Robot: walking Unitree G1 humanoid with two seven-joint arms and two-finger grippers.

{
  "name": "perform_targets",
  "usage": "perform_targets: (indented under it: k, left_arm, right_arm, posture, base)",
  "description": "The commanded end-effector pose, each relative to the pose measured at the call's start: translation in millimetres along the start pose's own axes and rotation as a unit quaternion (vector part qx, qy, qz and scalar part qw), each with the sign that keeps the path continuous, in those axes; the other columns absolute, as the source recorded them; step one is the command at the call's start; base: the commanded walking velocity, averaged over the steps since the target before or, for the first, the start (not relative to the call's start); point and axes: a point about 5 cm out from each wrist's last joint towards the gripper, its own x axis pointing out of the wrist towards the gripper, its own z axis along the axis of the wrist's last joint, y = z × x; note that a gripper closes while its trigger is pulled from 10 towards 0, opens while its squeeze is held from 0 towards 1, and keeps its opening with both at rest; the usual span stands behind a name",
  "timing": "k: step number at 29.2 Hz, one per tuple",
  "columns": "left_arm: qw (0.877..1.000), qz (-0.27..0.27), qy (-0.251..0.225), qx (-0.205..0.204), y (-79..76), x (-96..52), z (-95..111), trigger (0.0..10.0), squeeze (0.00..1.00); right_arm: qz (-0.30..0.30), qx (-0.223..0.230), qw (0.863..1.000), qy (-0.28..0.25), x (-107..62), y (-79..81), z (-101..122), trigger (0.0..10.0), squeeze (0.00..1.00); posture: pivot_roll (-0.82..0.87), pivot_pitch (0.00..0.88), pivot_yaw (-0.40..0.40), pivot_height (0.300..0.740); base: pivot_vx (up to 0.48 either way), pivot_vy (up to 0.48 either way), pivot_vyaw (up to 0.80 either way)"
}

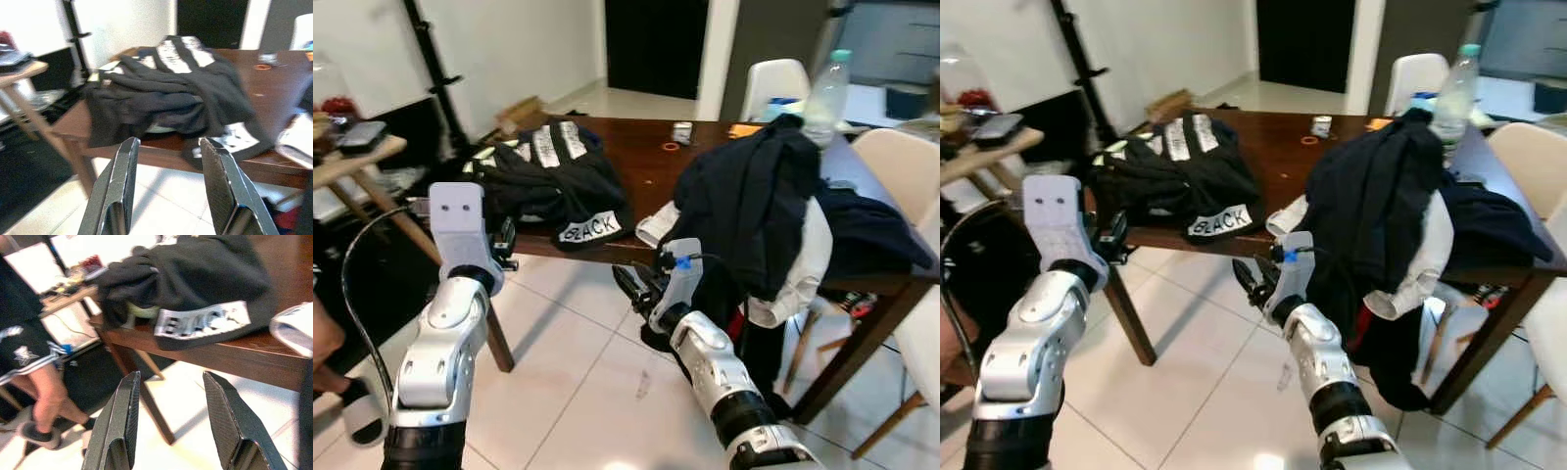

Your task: Hang hanger

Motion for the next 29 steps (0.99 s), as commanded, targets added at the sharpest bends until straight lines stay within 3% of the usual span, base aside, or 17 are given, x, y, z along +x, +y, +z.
perform_targets:
  k: [1,8,25,29]
  left_arm:
    - [1.000,-0.006,-0.006,-0.006,-1.5,-0.1,2,10.0,0.00]
    - [0.999,-0.027,-0.028,-0.030,-4.3,3.4,8,10.0,0.00]
    - [0.994,-0.058,-0.076,-0.043,-11.4,4.4,28,10.0,0.00]
    - [0.993,-0.061,-0.096,-0.042,-11.4,5.0,36,10.0,0.00]
  right_arm:
    - [-0.019,0.007,1.000,-0.010,-0.2,-4.0,2,10.0,0.00]
    - [-0.040,0.007,0.998,-0.039,-0.8,-9.2,11,10.0,0.00]
    - [-0.040,0.016,0.997,-0.060,0.4,-8.1,17,10.0,0.00]
    - [-0.024,0.038,0.990,-0.133,1.0,-5.3,39,10.0,0.00]
  posture:
    - [0.17,0.000,-0.004,0.740]
    - [0.16,0.000,-0.003,0.740]
    - [0.17,0.000,-0.001,0.740]
    - [0.16,0.000,0.002,0.740]
  base:
    - [0.000,0.000,0.00]
    - [0.000,0.000,0.00]
    - [0.374,0.000,0.00]
    - [0.402,0.000,0.00]
